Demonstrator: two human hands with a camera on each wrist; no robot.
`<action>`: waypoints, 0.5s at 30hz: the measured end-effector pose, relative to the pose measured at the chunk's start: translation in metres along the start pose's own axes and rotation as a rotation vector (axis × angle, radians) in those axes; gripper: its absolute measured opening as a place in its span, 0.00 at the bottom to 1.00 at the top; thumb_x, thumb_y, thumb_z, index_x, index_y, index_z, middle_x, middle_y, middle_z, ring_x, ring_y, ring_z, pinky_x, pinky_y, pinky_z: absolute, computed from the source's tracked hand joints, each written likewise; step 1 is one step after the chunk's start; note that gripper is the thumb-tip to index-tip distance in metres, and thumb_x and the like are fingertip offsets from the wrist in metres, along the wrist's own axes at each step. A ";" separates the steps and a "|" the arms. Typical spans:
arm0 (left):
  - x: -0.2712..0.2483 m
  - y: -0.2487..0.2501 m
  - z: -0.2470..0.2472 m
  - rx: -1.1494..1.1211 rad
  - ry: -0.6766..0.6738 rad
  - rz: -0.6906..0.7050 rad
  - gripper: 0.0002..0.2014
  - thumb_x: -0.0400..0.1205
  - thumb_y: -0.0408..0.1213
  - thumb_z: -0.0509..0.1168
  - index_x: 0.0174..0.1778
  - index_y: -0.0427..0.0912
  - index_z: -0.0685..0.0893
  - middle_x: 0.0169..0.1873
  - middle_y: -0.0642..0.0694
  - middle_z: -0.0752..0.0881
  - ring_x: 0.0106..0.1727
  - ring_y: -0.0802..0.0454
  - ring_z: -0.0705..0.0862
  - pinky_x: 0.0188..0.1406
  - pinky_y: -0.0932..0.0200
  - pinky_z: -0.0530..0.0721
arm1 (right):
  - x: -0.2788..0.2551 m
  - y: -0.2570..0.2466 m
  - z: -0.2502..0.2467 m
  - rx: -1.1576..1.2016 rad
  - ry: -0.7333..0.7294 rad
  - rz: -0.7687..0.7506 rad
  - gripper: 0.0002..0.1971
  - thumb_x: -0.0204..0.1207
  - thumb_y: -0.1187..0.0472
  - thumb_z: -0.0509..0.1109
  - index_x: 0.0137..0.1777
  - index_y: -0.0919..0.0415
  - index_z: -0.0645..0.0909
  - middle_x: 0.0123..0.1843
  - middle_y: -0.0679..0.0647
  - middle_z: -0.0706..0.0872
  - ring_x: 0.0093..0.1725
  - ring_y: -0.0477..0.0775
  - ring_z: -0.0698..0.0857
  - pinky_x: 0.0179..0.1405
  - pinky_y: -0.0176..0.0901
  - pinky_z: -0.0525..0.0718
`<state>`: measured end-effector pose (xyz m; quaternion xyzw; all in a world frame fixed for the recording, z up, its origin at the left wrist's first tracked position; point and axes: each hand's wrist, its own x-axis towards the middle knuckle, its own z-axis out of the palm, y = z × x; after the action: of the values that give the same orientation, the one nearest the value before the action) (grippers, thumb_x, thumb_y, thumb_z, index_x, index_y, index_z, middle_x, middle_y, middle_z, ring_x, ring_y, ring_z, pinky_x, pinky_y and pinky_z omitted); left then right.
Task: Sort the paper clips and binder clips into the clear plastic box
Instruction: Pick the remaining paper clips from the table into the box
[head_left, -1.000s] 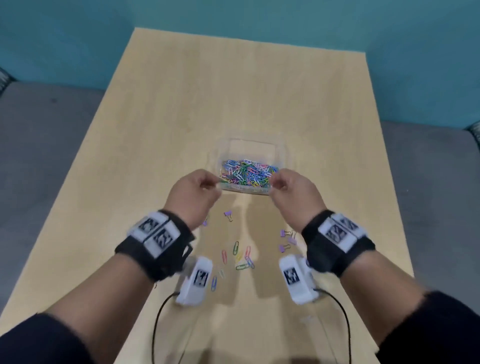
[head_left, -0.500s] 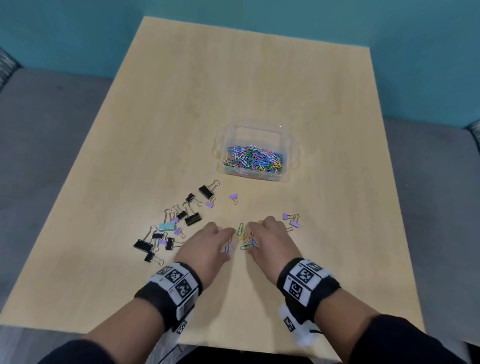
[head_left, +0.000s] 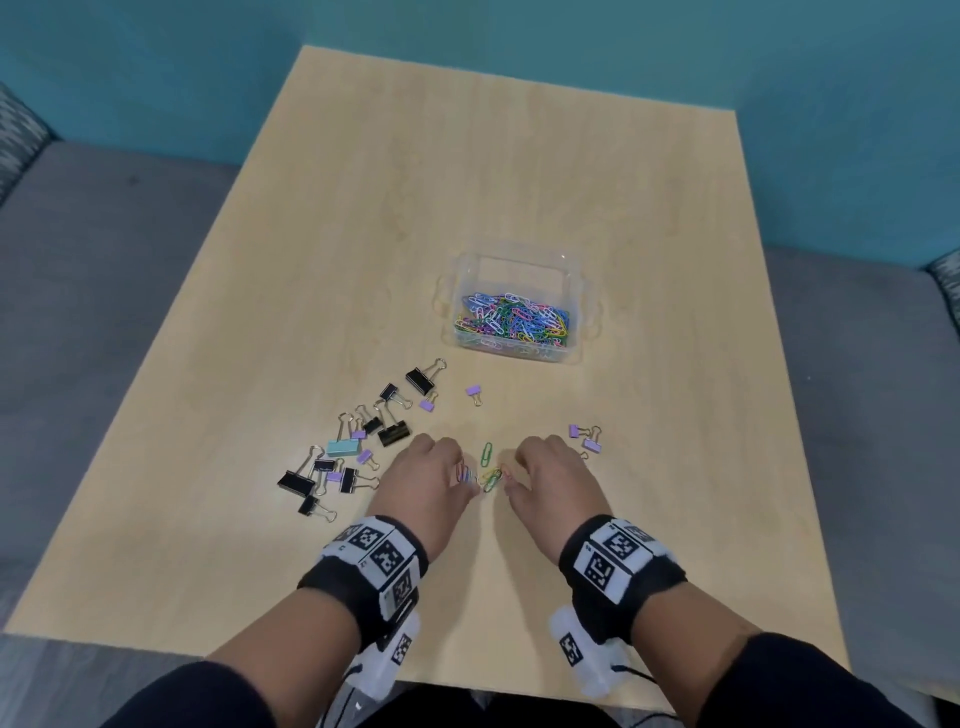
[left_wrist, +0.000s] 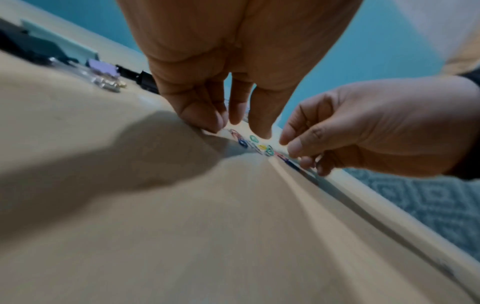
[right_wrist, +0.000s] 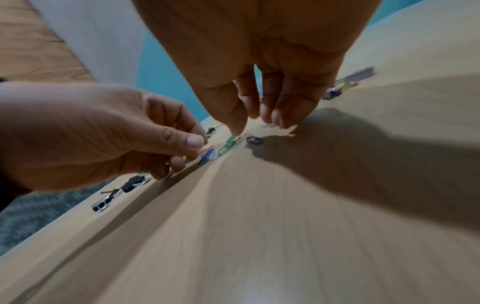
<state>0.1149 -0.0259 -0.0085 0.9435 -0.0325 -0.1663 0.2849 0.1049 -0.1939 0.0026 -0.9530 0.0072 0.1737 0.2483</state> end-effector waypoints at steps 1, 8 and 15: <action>-0.002 0.001 0.001 -0.021 0.017 -0.032 0.13 0.76 0.48 0.70 0.51 0.46 0.79 0.46 0.49 0.77 0.45 0.48 0.79 0.44 0.52 0.80 | -0.003 0.001 0.000 0.013 -0.002 0.044 0.10 0.76 0.53 0.69 0.50 0.56 0.74 0.48 0.51 0.74 0.49 0.56 0.75 0.47 0.48 0.76; 0.005 0.021 0.007 0.081 -0.002 -0.098 0.09 0.79 0.41 0.66 0.43 0.45 0.71 0.40 0.49 0.71 0.45 0.44 0.78 0.38 0.55 0.71 | 0.004 -0.018 0.008 -0.005 0.006 0.098 0.10 0.78 0.53 0.68 0.46 0.55 0.70 0.48 0.54 0.76 0.51 0.57 0.73 0.44 0.47 0.73; 0.008 0.022 0.004 0.137 -0.032 -0.097 0.06 0.78 0.29 0.60 0.46 0.44 0.76 0.45 0.44 0.77 0.40 0.48 0.73 0.37 0.57 0.70 | 0.009 -0.025 0.005 -0.031 -0.049 0.099 0.03 0.77 0.65 0.60 0.48 0.58 0.72 0.49 0.56 0.76 0.49 0.58 0.72 0.44 0.51 0.76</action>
<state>0.1213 -0.0475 -0.0023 0.9585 -0.0024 -0.1921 0.2108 0.1141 -0.1690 0.0076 -0.9507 0.0455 0.2089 0.2246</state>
